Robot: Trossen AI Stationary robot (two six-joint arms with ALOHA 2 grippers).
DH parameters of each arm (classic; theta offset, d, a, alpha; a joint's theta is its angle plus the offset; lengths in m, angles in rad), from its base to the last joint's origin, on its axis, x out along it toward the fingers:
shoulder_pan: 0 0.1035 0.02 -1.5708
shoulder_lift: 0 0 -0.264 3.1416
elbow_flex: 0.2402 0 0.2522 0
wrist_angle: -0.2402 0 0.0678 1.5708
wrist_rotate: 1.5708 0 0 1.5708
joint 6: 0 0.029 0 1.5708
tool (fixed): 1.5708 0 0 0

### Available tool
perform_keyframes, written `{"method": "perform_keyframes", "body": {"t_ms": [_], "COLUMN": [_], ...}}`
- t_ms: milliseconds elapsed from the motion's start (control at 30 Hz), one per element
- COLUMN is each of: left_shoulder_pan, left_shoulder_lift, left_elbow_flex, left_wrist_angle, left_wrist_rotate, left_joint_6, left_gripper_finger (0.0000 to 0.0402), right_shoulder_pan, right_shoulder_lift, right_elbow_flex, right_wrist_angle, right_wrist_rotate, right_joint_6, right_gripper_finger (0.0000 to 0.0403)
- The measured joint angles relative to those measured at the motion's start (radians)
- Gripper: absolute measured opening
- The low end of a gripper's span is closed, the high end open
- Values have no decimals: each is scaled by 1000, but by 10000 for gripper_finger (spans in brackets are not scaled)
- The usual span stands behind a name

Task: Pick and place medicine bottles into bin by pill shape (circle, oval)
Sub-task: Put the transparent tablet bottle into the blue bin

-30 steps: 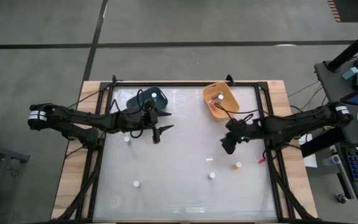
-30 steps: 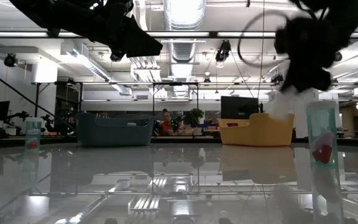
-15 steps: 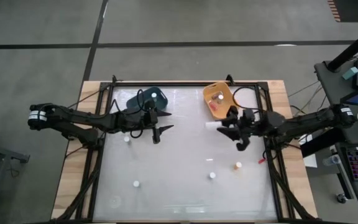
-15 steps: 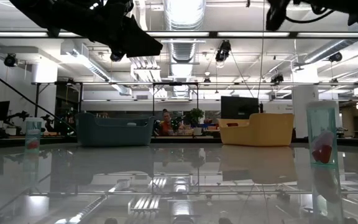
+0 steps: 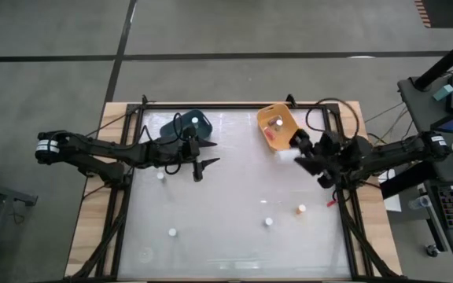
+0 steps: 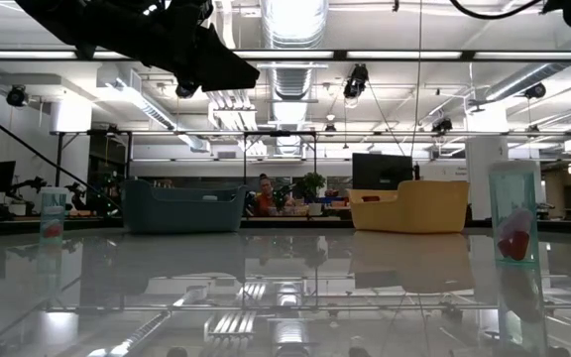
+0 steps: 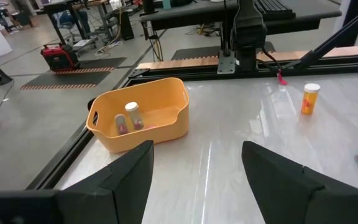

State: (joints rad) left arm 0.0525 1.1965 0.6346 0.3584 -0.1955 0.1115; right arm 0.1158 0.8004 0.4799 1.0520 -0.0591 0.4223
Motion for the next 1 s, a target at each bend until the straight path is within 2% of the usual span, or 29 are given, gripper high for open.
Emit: {"method": "perform_keyframes", "body": {"t_ms": [200,333,400,533,733,867,1000], "left_shoulder_pan": [0,0,0,0,0,-1,-1], "left_shoulder_lift": [0,0,0,0,0,19,73], "left_elbow_flex": [0,0,0,0,0,0,5], "left_wrist_angle": [0,0,0,0,0,40,142], "left_wrist_rotate": [0,0,0,0,0,7,77], "left_joint_6": [2,2,2,2,-1,-2,-7], "left_gripper_finger": [228,228,228,228,228,228,228], "right_shoulder_pan": [0,0,0,0,-2,-7,-12], "right_shoulder_lift": [-3,0,0,-1,52,142,235], "right_elbow_flex": [12,27,38,76,217,289,333], "right_wrist_angle": [191,187,124,-199,-983,-1269,-1349], "right_wrist_rotate": [15,15,25,143,413,426,368], "right_joint_6": [-18,-25,-40,-67,20,110,117], "right_gripper_finger": [139,139,139,139,139,139,139]}}
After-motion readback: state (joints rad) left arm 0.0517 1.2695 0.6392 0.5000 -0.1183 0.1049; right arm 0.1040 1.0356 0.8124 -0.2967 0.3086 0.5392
